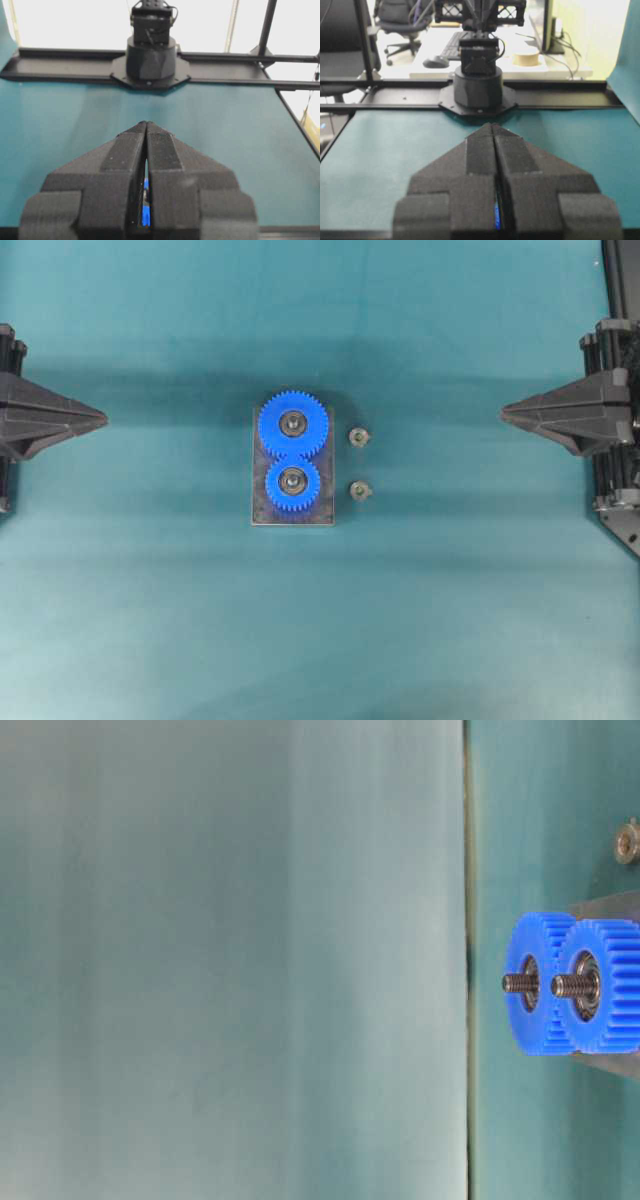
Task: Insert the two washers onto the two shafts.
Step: 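Move the right gripper toward the upper silver washer beside the gears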
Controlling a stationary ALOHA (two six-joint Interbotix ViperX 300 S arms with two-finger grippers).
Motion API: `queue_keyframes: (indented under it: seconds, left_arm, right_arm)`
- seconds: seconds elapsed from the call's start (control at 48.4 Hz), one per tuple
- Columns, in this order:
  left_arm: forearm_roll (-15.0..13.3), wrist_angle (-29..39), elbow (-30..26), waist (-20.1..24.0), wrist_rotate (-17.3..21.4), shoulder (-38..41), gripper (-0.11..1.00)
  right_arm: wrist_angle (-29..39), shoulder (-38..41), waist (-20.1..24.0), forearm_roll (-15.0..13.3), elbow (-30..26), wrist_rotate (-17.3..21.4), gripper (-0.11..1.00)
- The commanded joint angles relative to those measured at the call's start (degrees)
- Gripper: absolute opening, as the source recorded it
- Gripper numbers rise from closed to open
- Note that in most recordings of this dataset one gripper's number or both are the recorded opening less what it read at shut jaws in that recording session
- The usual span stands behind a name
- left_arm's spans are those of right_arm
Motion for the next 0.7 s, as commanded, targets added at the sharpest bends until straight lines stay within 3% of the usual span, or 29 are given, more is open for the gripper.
queue_keyframes:
  seconds: [0.0,0.083,0.145,0.372,0.516,0.681]
  left_arm:
    - [0.35,0.09,-2.55,-1.23,-1.93,1.58,0.0]
    - [0.44,1.49,-3.96,-1.49,-2.37,2.29,0.0]
    - [0.7,3.78,-4.92,-1.58,-2.29,2.64,0.0]
    - [0.7,14.33,-7.38,-1.49,-2.11,2.9,0.0]
    - [0.79,20.57,-8.53,-1.49,-2.11,3.25,0.0]
    - [0.79,24.35,-9.84,-1.49,-2.11,3.34,0.0]
  right_arm:
    - [-0.18,0.53,-0.44,0.44,-0.44,0.35,0.02]
    - [3.87,0.53,-0.7,5.89,-0.7,1.67,0.01]
    - [8.79,0.35,-0.88,8.44,-2.11,2.64,0.01]
    - [25.4,1.58,-4.22,8.61,-9.05,3.16,0.01]
    - [35.16,8.35,-7.47,8.44,-13.27,4.04,0.01]
    - [40.25,17.75,-10.99,8.44,-16.52,3.87,0.01]
